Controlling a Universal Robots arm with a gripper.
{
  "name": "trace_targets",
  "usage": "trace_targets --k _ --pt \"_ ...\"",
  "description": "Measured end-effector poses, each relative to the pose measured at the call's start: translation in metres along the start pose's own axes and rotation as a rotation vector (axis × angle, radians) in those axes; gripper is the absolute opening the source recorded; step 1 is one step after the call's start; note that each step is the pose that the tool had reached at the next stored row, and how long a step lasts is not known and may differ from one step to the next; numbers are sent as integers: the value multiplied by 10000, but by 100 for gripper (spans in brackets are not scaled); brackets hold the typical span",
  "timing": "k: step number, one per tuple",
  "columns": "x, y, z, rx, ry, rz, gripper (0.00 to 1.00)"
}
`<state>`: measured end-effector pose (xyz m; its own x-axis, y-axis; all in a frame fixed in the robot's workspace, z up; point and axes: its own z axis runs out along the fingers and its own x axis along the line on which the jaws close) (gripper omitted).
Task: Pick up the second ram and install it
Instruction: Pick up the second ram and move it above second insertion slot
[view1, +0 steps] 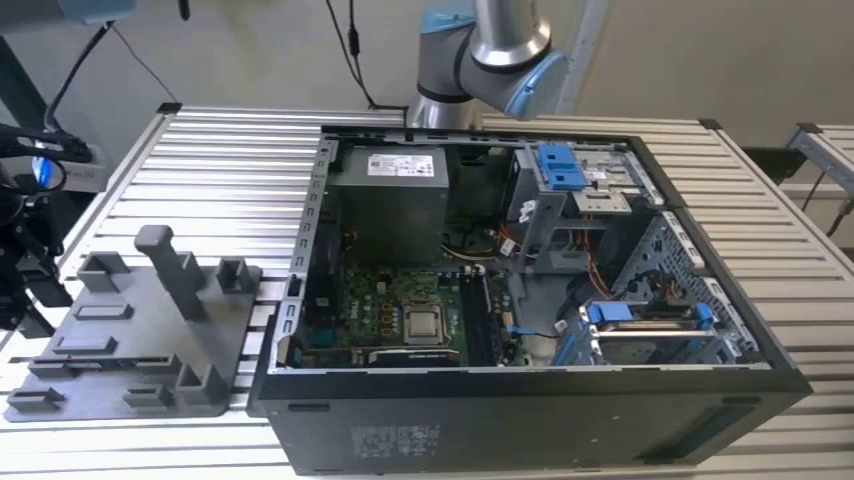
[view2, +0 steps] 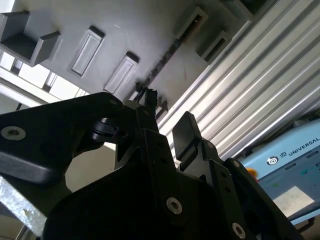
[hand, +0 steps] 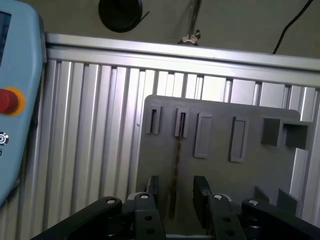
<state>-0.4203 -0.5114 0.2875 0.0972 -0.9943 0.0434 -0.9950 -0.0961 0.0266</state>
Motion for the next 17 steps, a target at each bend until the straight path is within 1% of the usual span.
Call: trace_targets --k 7,17 --pt "-1 -1 25 -5 48 1 42" --pt "-3 -2 68 -8 89 2 42"
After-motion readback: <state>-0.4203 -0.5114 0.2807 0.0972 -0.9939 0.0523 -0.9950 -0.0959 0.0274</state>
